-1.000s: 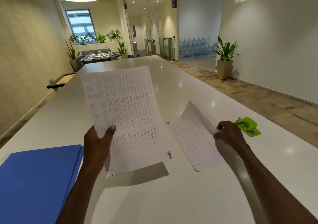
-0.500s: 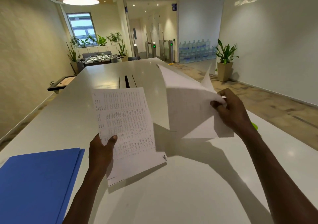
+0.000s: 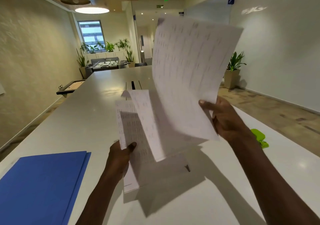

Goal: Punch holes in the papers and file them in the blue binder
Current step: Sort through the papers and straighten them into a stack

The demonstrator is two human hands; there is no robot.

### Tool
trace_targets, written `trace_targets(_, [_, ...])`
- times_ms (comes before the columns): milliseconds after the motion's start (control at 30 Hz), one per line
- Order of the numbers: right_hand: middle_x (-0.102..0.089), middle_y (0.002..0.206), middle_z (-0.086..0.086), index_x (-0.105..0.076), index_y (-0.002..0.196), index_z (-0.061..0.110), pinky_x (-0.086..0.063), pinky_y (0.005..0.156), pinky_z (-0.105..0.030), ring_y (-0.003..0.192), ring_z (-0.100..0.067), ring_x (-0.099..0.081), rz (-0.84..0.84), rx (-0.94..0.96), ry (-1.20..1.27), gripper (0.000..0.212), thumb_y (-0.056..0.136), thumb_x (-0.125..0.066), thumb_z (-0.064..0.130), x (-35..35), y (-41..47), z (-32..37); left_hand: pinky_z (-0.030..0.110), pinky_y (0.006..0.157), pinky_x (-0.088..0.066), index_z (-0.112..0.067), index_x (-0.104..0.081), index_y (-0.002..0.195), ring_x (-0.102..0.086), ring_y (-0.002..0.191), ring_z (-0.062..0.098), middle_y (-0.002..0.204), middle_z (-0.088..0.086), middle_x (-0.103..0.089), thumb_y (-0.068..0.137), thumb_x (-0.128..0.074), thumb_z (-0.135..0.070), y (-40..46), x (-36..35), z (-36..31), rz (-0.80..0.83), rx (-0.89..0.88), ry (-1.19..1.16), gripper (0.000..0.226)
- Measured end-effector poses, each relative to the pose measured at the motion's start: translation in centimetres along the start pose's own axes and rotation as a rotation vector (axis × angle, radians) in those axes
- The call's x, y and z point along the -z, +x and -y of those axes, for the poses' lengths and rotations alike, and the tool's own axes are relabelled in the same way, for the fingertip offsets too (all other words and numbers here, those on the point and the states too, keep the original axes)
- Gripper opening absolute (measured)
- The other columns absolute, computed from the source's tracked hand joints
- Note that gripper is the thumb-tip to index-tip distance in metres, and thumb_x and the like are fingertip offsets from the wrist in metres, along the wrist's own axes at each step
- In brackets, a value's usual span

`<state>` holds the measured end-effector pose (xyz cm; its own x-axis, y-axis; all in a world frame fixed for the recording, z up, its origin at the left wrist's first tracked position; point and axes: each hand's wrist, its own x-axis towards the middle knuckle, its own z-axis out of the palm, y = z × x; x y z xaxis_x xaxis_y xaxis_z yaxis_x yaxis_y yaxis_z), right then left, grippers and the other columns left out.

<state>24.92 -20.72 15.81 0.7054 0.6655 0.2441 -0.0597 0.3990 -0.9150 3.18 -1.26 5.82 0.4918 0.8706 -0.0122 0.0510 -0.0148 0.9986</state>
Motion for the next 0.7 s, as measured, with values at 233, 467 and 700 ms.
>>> trace_targets(233, [-0.074, 0.090, -0.005, -0.069, 0.094, 0.015, -0.053, 0.068, -0.024, 0.080, -0.019, -0.071, -0.032, -0.218, -0.416, 0.015, 0.081, -0.067, 0.007, 1.3, -1.3, -5.7, 0.015, 0.052, -0.053, -0.016, -0.065, 0.115, -0.070, 0.086, 0.016, 0.101, -0.001, -0.072, 0.088, -0.068, -0.024, -0.4, -0.5, -0.9, 0.056, -0.079, -0.041, 0.028])
trace_targets(467, [-0.075, 0.088, 0.000, -0.071, 0.095, 0.017, -0.052, 0.062, -0.023, 0.072, -0.014, -0.071, -0.065, -0.239, -0.482, 0.018, 0.080, -0.067, 0.008, 0.6, -1.0, -8.5, 0.029, 0.060, -0.057, -0.021, -0.066, 0.101, -0.073, 0.084, 0.021, 0.089, -0.001, -0.075, 0.090, -0.065, -0.031, -0.2, -1.1, -1.1, 0.086, -0.096, -0.011, 0.014])
trace_targets(700, [-0.071, 0.099, 0.001, -0.064, 0.110, 0.012, -0.052, 0.068, -0.019, 0.089, -0.014, -0.067, -0.020, -0.332, -0.198, 0.023, 0.089, -0.058, 0.003, -0.4, -1.4, -9.9, 0.026, 0.070, -0.055, -0.015, -0.057, 0.125, -0.066, 0.099, 0.026, 0.111, 0.007, -0.068, 0.101, -0.032, -0.043, -0.1, -2.2, -1.3, -0.024, -0.082, -0.077, 0.045])
